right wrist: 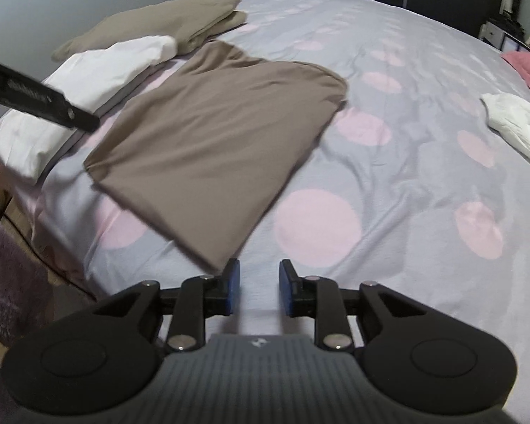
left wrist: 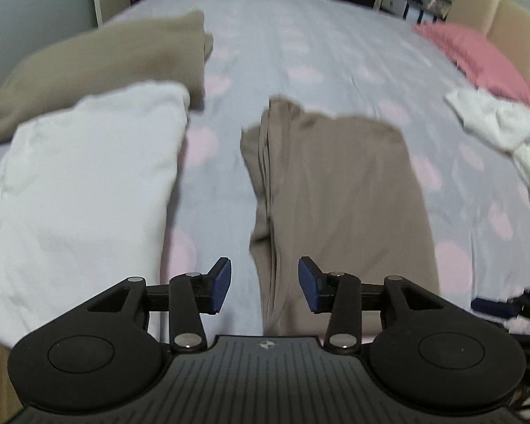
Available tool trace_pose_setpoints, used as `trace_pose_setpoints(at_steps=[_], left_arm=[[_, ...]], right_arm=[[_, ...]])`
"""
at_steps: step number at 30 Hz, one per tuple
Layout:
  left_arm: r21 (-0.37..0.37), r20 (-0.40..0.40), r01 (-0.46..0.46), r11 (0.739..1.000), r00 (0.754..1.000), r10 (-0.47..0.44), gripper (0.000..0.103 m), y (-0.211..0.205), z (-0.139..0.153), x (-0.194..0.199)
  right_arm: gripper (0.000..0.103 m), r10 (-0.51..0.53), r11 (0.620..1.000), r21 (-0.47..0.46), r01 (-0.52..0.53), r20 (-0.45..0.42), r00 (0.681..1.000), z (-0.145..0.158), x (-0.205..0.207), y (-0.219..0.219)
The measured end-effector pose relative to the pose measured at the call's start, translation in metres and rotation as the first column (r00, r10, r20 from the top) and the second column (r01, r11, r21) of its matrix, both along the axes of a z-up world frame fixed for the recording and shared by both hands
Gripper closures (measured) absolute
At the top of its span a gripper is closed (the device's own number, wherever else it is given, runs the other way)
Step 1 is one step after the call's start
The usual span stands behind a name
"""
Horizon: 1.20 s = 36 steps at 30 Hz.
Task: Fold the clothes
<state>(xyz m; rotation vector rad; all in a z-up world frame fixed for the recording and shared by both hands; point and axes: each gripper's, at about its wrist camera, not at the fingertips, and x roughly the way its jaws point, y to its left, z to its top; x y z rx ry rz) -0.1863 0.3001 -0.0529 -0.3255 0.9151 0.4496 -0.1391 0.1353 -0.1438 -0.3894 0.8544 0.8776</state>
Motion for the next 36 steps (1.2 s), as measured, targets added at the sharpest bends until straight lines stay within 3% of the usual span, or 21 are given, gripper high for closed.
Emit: trace_pose_setpoints(at_steps=[10, 13, 15, 22, 29, 36], left_arm=[[0.058, 0.045, 0.079, 0.995, 0.996, -0.081, 0.063, -0.005, -0.005, 0.040], [0.059, 0.053, 0.099, 0.993, 0.993, -0.102, 0.066, -0.004, -0.010, 0.051], [0.065, 0.058, 0.112, 0.992, 0.992, -0.116, 0.070, -0.003, -0.013, 0.060], [0.094, 0.081, 0.128, 0.987, 0.987, -0.135, 0.072, 0.008, -0.020, 0.086], [0.108, 0.110, 0.099, 0.989, 0.988, -0.111, 0.072, 0.026, -0.024, 0.105], [0.137, 0.062, 0.086, 0.987, 0.994, -0.095, 0.079, 0.036, -0.041, 0.120]], right_arm=[[0.067, -0.073, 0.997, 0.025, 0.072, 0.036, 0.997, 0.009, 0.027, 0.003], [0.070, -0.079, 0.997, 0.025, 0.077, 0.070, 0.994, 0.010, 0.036, 0.010], [0.077, -0.077, 0.997, 0.039, 0.074, 0.089, 0.993, 0.011, 0.041, 0.015], [0.078, -0.098, 0.991, 0.098, 0.087, 0.112, 0.989, 0.022, 0.075, 0.037], [0.077, -0.089, 0.980, 0.183, 0.075, 0.072, 0.993, 0.031, 0.108, 0.068], [0.077, -0.038, 0.987, 0.159, 0.032, 0.029, 0.999, 0.011, 0.115, 0.100]])
